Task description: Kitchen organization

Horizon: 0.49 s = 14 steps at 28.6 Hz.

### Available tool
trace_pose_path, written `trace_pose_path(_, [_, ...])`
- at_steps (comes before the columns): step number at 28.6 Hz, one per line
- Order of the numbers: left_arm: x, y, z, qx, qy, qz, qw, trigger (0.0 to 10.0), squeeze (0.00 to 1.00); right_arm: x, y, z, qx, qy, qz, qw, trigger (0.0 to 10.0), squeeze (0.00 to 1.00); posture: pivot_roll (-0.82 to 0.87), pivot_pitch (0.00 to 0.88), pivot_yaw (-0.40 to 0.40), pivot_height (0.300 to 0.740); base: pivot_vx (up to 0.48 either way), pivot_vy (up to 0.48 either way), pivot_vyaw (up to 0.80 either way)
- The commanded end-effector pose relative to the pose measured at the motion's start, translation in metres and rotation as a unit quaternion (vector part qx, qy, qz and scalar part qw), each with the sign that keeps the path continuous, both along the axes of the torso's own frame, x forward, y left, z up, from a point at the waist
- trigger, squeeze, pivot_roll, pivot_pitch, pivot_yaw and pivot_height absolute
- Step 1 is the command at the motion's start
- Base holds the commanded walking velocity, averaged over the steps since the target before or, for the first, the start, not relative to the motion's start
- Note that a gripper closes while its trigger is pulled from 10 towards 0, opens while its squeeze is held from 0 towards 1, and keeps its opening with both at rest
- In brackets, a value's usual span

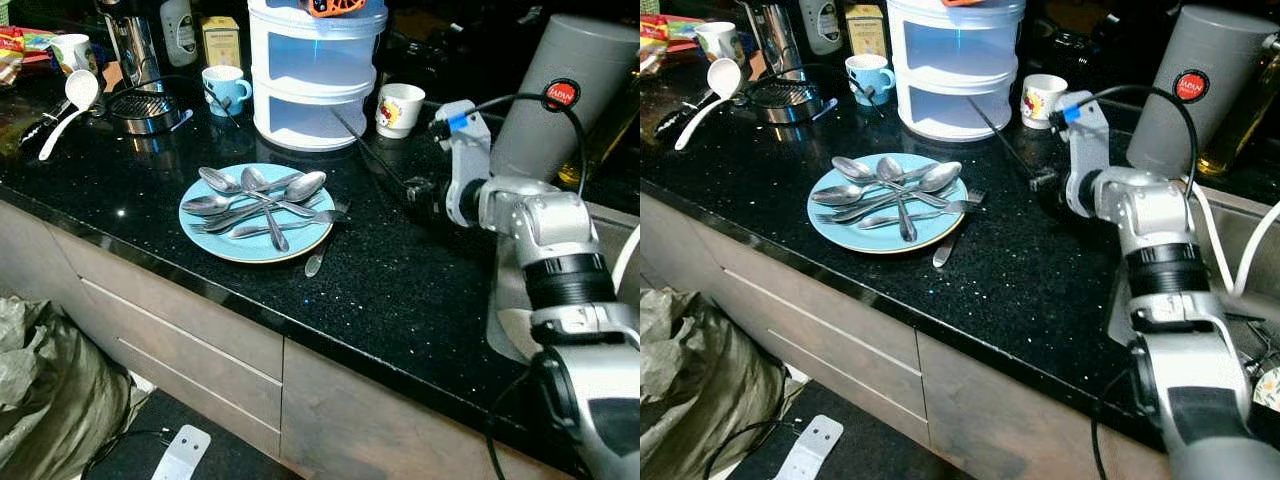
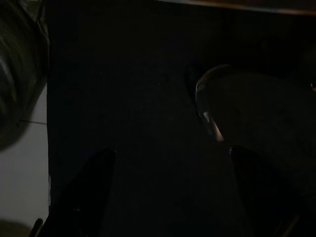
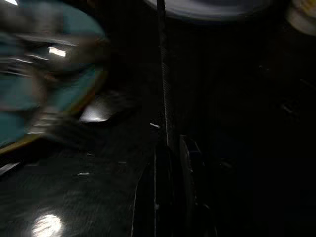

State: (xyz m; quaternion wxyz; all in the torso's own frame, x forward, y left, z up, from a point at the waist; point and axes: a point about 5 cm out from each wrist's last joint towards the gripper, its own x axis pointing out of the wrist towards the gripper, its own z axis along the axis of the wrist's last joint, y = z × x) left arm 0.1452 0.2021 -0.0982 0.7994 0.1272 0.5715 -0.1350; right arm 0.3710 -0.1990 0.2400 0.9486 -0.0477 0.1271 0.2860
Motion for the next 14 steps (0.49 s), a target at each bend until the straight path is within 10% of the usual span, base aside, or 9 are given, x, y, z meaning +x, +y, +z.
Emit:
trace_pose_path(1, [-0.009, -0.009, -0.004, -0.017, 0.019, -0.002, 1.0, 10.0, 0.0, -0.005, 0.0, 0.011, 0.025, -0.036, 0.027, 0.999, 0.0, 0.0, -0.02, 0.0, -0.044, 0.74, 0.0, 0.0, 0.0])
trace_pose_path(14, [-0.008, -0.008, -0.004, -0.016, 0.02, -0.004, 1.0, 10.0, 0.0, -0.032, -0.024, -0.008, 0.126, -0.077, -0.004, 0.989, 0.0, 0.0, -0.03, 0.0, -0.032, 0.74, 0.0, 0.0, 0.0])
